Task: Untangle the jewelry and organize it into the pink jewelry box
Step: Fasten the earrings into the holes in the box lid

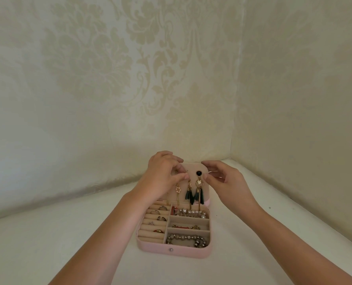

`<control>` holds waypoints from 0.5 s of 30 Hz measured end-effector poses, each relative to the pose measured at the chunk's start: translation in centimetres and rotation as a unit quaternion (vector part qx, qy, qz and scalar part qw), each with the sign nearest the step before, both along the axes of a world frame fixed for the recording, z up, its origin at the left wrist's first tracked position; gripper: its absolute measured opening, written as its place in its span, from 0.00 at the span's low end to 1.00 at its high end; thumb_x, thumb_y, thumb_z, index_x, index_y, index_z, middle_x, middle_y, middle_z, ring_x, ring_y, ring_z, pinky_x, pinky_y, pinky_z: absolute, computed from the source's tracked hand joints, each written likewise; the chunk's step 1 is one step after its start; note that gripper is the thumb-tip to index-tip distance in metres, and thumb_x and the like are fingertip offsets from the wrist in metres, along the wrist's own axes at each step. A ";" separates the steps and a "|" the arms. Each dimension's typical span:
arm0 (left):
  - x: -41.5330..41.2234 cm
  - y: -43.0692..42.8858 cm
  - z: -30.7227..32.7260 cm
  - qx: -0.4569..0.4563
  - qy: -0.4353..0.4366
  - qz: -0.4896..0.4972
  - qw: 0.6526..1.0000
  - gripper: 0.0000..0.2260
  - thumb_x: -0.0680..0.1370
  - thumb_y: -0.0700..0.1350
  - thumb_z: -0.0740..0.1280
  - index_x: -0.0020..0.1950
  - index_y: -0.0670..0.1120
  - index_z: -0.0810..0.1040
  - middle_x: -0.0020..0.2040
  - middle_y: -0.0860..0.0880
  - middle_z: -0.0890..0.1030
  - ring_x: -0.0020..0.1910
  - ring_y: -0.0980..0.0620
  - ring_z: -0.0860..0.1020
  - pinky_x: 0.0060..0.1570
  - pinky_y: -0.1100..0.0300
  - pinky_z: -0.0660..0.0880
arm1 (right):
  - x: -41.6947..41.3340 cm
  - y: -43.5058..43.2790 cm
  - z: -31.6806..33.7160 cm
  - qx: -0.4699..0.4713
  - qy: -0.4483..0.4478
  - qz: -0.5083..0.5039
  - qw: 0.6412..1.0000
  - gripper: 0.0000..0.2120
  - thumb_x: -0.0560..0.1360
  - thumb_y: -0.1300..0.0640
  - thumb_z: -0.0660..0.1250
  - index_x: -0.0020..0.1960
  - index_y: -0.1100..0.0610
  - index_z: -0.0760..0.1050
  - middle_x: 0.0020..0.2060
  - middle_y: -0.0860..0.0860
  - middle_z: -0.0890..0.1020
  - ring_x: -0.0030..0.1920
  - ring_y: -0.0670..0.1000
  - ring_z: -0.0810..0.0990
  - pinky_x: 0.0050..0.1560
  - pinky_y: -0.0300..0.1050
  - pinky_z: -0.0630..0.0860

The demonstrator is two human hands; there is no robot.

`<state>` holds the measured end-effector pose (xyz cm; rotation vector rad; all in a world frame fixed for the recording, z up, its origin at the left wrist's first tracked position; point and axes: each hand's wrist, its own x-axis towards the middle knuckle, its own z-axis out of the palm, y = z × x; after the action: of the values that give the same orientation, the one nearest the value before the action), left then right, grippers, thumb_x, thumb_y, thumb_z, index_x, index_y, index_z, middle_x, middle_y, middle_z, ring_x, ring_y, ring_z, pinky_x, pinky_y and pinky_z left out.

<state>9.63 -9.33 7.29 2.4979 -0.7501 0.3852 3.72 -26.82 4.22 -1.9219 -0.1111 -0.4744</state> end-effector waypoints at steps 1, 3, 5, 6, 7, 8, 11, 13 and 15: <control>0.0 -0.1 0.0 0.001 0.002 0.002 1.000 0.07 0.73 0.50 0.71 0.48 0.49 0.83 0.62 0.54 0.77 0.69 0.52 0.62 0.68 0.54 0.58 | 0.0 0.0 0.0 -0.001 0.000 0.000 1.000 0.13 0.75 0.60 0.67 0.58 0.50 0.77 0.47 0.41 0.81 0.48 0.41 0.80 0.47 0.29 0.74; 0.0 -0.2 0.0 -0.002 0.004 0.006 1.000 0.07 0.73 0.50 0.71 0.48 0.49 0.84 0.62 0.54 0.77 0.69 0.52 0.62 0.68 0.55 0.57 | 0.0 0.0 0.0 -0.004 -0.001 -0.001 1.000 0.13 0.75 0.60 0.67 0.58 0.49 0.77 0.47 0.40 0.81 0.47 0.40 0.79 0.46 0.27 0.73; 0.1 -0.4 0.0 -0.015 0.000 0.010 1.000 0.07 0.72 0.50 0.72 0.47 0.49 0.84 0.62 0.53 0.78 0.68 0.52 0.63 0.67 0.55 0.58 | -0.1 0.0 0.0 -0.004 -0.002 0.000 1.000 0.13 0.75 0.60 0.67 0.57 0.48 0.77 0.47 0.40 0.81 0.48 0.40 0.79 0.46 0.27 0.73; 0.1 -0.4 -0.1 -0.025 -0.003 0.013 1.000 0.07 0.72 0.50 0.72 0.46 0.49 0.84 0.61 0.53 0.78 0.68 0.52 0.63 0.67 0.55 0.58 | -0.1 0.0 0.0 -0.003 -0.003 0.001 1.000 0.13 0.75 0.60 0.67 0.57 0.48 0.77 0.47 0.40 0.81 0.48 0.40 0.79 0.46 0.27 0.73; 0.1 -0.4 -0.1 -0.032 -0.008 0.016 0.999 0.07 0.71 0.50 0.72 0.45 0.49 0.84 0.61 0.53 0.78 0.67 0.52 0.64 0.67 0.55 0.59 | -0.1 0.0 0.0 -0.001 -0.003 0.002 1.000 0.13 0.75 0.60 0.67 0.57 0.48 0.77 0.47 0.41 0.81 0.48 0.41 0.79 0.47 0.28 0.73; 0.1 -0.5 -0.1 -0.034 -0.016 0.016 0.999 0.07 0.71 0.50 0.73 0.44 0.49 0.84 0.60 0.53 0.79 0.67 0.53 0.65 0.66 0.55 0.59 | -0.2 0.0 0.0 0.002 -0.003 0.004 1.000 0.13 0.75 0.60 0.67 0.57 0.48 0.77 0.47 0.41 0.81 0.48 0.41 0.79 0.47 0.29 0.74; 0.1 -0.5 -0.5 -0.029 -0.063 0.006 0.998 0.08 0.70 0.50 0.74 0.44 0.48 0.82 0.56 0.52 0.80 0.62 0.52 0.70 0.62 0.60 0.60 | -0.3 0.0 0.1 0.007 -0.003 0.013 1.000 0.13 0.75 0.60 0.67 0.57 0.48 0.77 0.47 0.41 0.82 0.47 0.40 0.80 0.48 0.30 0.74; -0.1 -0.5 -0.7 -0.047 -0.075 -0.005 0.996 0.10 0.70 0.50 0.74 0.47 0.50 0.76 0.51 0.52 0.79 0.54 0.53 0.74 0.55 0.62 0.66 | -0.3 -0.2 0.3 0.009 0.001 0.021 1.000 0.12 0.75 0.60 0.67 0.55 0.47 0.77 0.47 0.41 0.82 0.47 0.38 0.80 0.47 0.28 0.74; -0.2 -0.6 -0.8 -0.058 -0.069 -0.012 0.996 0.14 0.71 0.50 0.73 0.52 0.50 0.74 0.50 0.53 0.78 0.51 0.55 0.75 0.51 0.61 0.69 | -0.2 -0.5 0.5 -0.002 0.011 0.029 1.000 0.13 0.75 0.60 0.67 0.56 0.46 0.77 0.49 0.40 0.82 0.48 0.38 0.79 0.49 0.29 0.74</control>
<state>9.41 -9.92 6.51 2.3694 -0.7868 0.5798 3.49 -27.32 4.67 -1.9213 -0.1534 -0.4146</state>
